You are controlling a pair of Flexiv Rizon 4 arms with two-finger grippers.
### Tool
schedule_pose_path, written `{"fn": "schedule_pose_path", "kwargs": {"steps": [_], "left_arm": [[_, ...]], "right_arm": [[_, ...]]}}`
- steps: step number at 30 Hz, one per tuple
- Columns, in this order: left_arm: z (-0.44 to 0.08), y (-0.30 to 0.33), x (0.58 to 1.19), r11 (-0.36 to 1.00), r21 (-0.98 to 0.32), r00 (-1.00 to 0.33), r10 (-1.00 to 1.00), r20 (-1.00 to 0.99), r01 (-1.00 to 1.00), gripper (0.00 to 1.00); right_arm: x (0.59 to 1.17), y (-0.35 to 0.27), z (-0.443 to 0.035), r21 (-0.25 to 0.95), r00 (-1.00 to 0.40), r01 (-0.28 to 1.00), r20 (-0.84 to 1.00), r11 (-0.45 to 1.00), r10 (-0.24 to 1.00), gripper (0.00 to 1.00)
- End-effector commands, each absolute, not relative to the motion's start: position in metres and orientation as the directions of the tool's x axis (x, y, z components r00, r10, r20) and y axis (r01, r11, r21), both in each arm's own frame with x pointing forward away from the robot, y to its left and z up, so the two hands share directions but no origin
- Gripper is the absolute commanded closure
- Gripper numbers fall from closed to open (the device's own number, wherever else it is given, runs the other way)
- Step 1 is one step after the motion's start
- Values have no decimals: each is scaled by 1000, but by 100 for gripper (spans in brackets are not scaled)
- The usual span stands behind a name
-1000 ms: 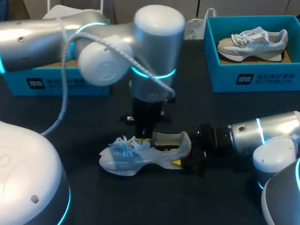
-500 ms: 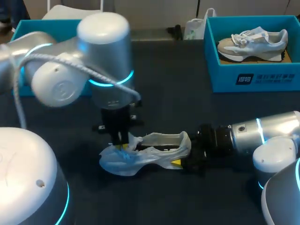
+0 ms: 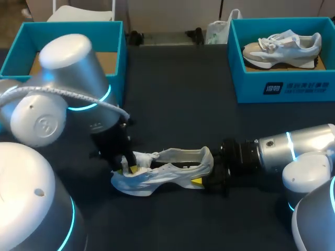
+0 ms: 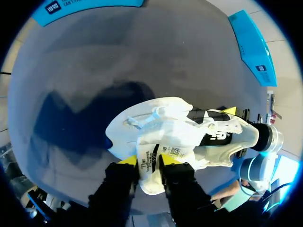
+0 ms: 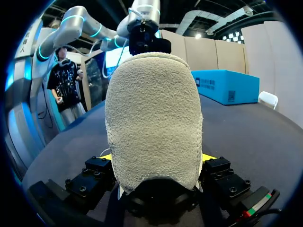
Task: Take the shoe out of the shoebox, open the shoe tongue, remove and reinsert the insole, then place the shoe into the shoebox
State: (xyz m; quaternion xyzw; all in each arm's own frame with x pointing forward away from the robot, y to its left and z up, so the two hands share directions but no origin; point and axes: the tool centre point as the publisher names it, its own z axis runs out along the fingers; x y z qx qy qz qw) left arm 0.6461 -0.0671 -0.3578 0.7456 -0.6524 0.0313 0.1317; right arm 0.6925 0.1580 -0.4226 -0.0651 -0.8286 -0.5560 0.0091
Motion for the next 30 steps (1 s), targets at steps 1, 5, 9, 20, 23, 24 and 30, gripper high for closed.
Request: {"fn": "schedule_pose_path", "kwargs": {"steps": [1,5,9,20,23,24,30], "left_arm": [[-357,-59,641,-106,146,154,-914,375,-984,56],[-353,-53,638,-79,131,121,-929,351,-988,44],[-346,-45,636,-67,121,103,-940,325,-990,36],[-274,-68,663,47,41,-32,-950,310,-998,40],[-252,-76,674,112,14,-102,-945,309,-994,39],[-245,-79,677,138,1,-132,-943,305,-990,40],[-206,-101,689,343,-23,-333,-893,303,-939,45]], "right_arm": [[692,159,-423,920,-991,118,87,375,98,100],[692,159,-423,920,-991,118,87,375,98,100],[692,159,-423,920,-991,118,87,375,98,100],[692,159,-423,920,-991,118,87,375,98,100],[692,159,-423,920,-991,118,87,375,98,100],[692,159,-423,920,-991,118,87,375,98,100],[692,159,-423,920,-991,118,87,375,98,100]]}}
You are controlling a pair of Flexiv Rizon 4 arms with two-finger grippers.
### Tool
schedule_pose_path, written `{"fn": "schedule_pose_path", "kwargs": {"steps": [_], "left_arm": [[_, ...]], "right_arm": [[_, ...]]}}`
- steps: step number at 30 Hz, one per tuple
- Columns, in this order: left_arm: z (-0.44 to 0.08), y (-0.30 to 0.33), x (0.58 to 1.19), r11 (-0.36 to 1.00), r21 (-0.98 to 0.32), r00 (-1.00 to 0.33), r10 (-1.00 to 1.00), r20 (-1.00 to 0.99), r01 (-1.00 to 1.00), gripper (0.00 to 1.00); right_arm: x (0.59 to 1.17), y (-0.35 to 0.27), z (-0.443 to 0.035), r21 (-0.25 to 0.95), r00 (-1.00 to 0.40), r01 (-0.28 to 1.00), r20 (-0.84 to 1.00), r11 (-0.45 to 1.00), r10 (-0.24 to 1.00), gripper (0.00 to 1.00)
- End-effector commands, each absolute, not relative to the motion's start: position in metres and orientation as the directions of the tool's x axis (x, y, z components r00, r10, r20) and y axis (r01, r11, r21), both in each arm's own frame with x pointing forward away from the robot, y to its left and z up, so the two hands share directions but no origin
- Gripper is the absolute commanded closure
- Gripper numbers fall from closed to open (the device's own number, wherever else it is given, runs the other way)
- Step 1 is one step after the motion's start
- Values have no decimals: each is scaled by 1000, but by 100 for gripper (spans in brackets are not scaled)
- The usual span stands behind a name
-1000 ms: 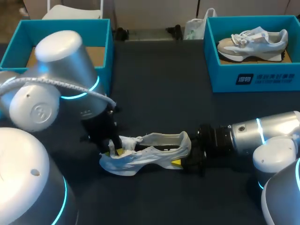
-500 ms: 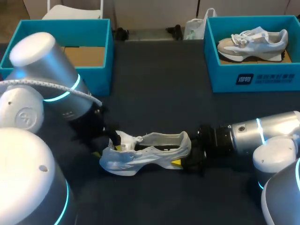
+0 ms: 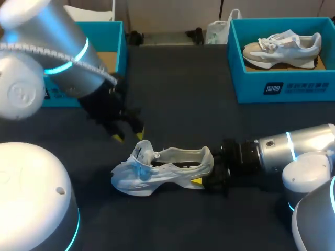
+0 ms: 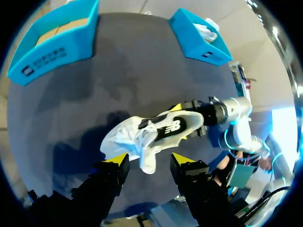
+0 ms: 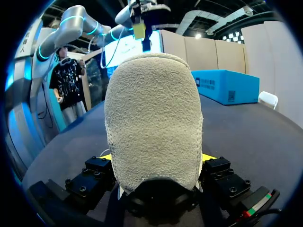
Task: Take the shoe out of the shoebox, open the shoe tongue, remove and reinsert the insole, then place the shoe into the shoebox
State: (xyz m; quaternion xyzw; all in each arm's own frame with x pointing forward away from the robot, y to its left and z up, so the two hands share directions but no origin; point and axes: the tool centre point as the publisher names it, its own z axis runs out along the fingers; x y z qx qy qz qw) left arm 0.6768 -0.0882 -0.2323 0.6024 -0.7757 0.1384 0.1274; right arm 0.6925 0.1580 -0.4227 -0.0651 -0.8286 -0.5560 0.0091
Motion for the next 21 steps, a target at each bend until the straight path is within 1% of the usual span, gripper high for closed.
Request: {"fn": "schedule_pose_path", "kwargs": {"steps": [1,2,3,4,5,6,7,8,10,12,14,15,21], "left_arm": [[-201,-104,690,381,-27,-371,-879,299,-924,48],[-197,-108,690,429,-26,-418,-862,287,-903,53],[-194,-110,690,456,-27,-445,-851,280,-890,55],[-190,-115,690,514,-26,-501,-822,270,-857,63],[-188,-117,690,537,-29,-525,-810,259,-843,70],[-186,-121,690,583,-34,-573,-785,234,-812,91],[-186,-123,689,604,-38,-596,-771,224,-796,100],[-185,-126,688,655,-35,-648,-735,198,-754,100],[-185,-129,684,715,-37,-709,-684,170,-699,100],[-187,-131,680,829,-20,-824,-552,130,-558,100],[-189,-132,674,917,54,-906,-399,142,-395,100],[-187,-134,675,933,68,-912,-361,196,-354,100],[-187,-134,675,933,68,-912,-361,196,-354,100]], "right_arm": [[692,159,-423,920,-991,118,87,375,98,100],[692,159,-423,920,-991,118,87,375,98,100],[692,159,-423,920,-991,118,87,375,98,100],[692,159,-423,920,-991,118,87,375,98,100],[692,159,-423,920,-991,118,87,375,98,100],[692,159,-423,920,-991,118,87,375,98,100],[692,159,-423,920,-991,118,87,375,98,100],[692,159,-423,920,-991,118,87,375,98,100],[692,159,-423,920,-991,118,87,375,98,100],[692,159,-423,920,-991,118,87,375,98,100],[692,159,-423,920,-991,118,87,375,98,100],[692,159,-423,920,-991,118,87,375,98,100],[692,159,-423,920,-991,118,87,375,98,100]]}}
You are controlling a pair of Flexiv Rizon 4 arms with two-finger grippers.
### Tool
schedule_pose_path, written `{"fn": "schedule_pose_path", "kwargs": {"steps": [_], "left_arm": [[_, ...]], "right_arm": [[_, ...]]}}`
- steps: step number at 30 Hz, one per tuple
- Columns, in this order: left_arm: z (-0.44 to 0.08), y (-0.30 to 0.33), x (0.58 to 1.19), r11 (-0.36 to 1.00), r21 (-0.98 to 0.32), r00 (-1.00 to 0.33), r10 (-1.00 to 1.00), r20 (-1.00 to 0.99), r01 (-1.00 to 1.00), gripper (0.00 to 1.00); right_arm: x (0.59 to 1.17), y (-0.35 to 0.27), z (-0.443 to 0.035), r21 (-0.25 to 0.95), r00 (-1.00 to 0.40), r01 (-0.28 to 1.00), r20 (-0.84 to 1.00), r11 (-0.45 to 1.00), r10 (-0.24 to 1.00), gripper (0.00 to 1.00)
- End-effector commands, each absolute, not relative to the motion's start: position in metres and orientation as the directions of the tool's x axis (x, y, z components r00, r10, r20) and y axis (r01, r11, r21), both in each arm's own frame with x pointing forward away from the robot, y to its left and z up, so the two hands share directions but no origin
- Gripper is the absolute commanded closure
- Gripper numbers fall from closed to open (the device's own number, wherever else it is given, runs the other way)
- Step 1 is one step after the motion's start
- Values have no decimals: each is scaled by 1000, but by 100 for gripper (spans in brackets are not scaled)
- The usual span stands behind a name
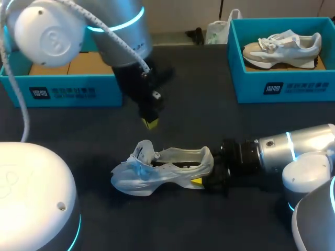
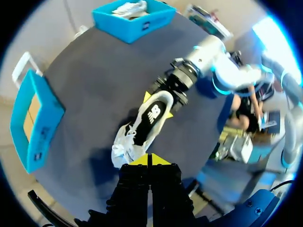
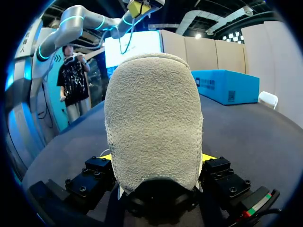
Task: Take the shoe out of the shoebox, open the shoe tongue, remove and reinsert the insole, then place the shoe into the shoebox
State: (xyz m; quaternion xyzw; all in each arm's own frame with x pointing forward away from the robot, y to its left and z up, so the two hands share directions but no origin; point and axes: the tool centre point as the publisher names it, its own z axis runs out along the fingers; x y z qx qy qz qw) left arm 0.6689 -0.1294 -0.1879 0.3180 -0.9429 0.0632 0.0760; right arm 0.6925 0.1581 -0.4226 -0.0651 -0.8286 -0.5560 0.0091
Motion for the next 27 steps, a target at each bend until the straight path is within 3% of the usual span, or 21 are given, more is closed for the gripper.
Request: {"fn": "schedule_pose_path", "kwargs": {"steps": [1,4,9,11,13,21,27], "left_arm": [[-187,-134,675,933,68,-912,-361,196,-354,100],[-187,-134,675,933,68,-912,-361,196,-354,100],[-207,-145,665,992,28,-986,-124,114,-121,100],[-214,-151,662,999,-8,-985,34,166,33,100],[-224,-160,663,998,60,-988,13,152,23,100],[-224,-160,663,998,60,-988,13,152,23,100],[-261,-177,662,994,51,-986,91,137,99,100]], "right_arm": [[692,159,-423,920,-991,118,87,375,98,100],[692,159,-423,920,-991,118,87,375,98,100],[692,159,-423,920,-991,118,87,375,98,100],[692,159,-423,920,-991,118,87,375,98,100],[692,159,-423,920,-991,118,87,375,98,100],[692,159,-423,920,-991,118,87,375,98,100],[692,159,-423,920,-991,118,87,375,98,100]]}}
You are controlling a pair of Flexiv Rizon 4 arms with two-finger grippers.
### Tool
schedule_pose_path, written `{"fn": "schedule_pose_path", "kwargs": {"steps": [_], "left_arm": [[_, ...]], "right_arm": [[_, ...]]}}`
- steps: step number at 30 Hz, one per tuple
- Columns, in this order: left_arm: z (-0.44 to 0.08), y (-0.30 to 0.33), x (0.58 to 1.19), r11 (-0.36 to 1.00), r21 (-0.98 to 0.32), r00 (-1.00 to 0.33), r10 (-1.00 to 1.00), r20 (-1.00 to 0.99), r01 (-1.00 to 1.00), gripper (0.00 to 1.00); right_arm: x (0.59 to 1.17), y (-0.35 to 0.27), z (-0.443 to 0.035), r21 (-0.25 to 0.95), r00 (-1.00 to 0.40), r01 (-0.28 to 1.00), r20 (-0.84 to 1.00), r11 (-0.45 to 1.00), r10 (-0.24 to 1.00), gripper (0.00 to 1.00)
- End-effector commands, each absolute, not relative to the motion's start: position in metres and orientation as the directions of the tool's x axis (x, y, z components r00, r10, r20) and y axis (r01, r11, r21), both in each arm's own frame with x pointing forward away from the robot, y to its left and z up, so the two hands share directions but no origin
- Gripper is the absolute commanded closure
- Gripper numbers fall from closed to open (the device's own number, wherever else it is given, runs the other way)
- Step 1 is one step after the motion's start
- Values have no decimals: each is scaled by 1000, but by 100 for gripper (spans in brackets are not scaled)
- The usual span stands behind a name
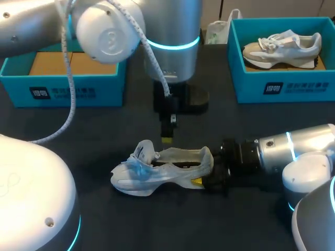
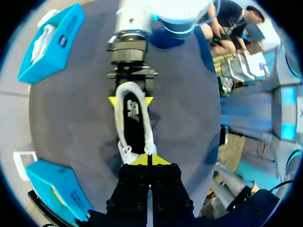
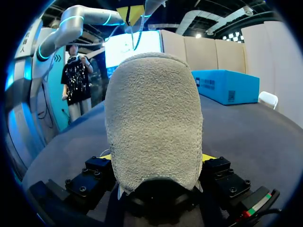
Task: Take the shoe out of the shoebox, open the shoe tongue, remove and reinsert the insole, then place the shoe into the shoebox
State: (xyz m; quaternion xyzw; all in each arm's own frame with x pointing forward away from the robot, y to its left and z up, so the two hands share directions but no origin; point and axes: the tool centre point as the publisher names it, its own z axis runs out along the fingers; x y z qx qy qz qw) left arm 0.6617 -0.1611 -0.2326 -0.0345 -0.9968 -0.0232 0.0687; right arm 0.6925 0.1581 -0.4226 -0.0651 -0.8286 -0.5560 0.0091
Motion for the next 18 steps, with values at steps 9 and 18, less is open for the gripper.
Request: {"fn": "schedule_pose_path", "kwargs": {"steps": [9,18], "left_arm": [[-286,-187,658,995,9,-981,100,165,103,100],[-289,-189,659,994,7,-981,103,165,106,100]], "right_arm": [[692,159,-423,920,-991,118,87,375,98,100],[692,159,-423,920,-991,118,87,375,98,100]]}}
